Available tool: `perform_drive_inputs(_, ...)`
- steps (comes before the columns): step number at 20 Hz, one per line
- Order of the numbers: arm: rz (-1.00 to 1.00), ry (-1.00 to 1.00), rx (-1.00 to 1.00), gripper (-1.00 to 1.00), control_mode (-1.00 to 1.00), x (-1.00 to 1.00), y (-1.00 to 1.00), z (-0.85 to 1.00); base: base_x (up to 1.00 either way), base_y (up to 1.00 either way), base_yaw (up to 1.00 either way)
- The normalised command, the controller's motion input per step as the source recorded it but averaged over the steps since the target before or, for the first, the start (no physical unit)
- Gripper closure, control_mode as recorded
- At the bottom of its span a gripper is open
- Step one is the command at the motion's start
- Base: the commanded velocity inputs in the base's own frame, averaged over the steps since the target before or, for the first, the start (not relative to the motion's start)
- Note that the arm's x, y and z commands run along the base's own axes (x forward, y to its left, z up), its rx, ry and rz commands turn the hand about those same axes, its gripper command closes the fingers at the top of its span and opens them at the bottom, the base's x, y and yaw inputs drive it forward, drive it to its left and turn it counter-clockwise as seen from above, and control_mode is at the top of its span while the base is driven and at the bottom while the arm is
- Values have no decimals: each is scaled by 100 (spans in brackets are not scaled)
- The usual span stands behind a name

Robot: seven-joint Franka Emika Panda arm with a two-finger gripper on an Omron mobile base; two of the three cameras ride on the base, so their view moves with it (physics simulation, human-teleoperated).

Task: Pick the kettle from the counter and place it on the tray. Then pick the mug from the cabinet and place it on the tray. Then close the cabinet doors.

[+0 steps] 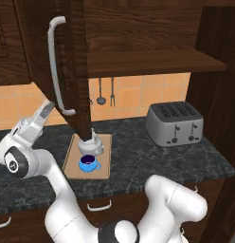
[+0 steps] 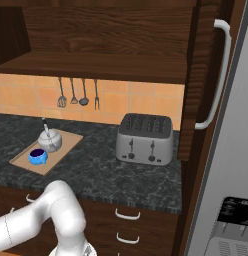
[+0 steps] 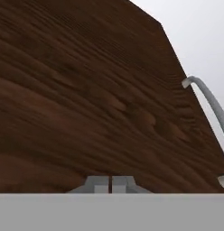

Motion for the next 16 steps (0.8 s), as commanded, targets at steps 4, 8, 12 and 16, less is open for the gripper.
perform_drive_inputs(4,8,21,1,100,-100,-13,-95,1,0,0,0)
perform_drive_inputs(8,6,45,0,100,-100,0,-91,26,0,0,0)
perform_drive_inputs(12,1,56,0,100,-100,3,-84,46,0,0,0)
perform_drive_inputs(16,9,60,0,100,-100,31,-82,48,0,0,0)
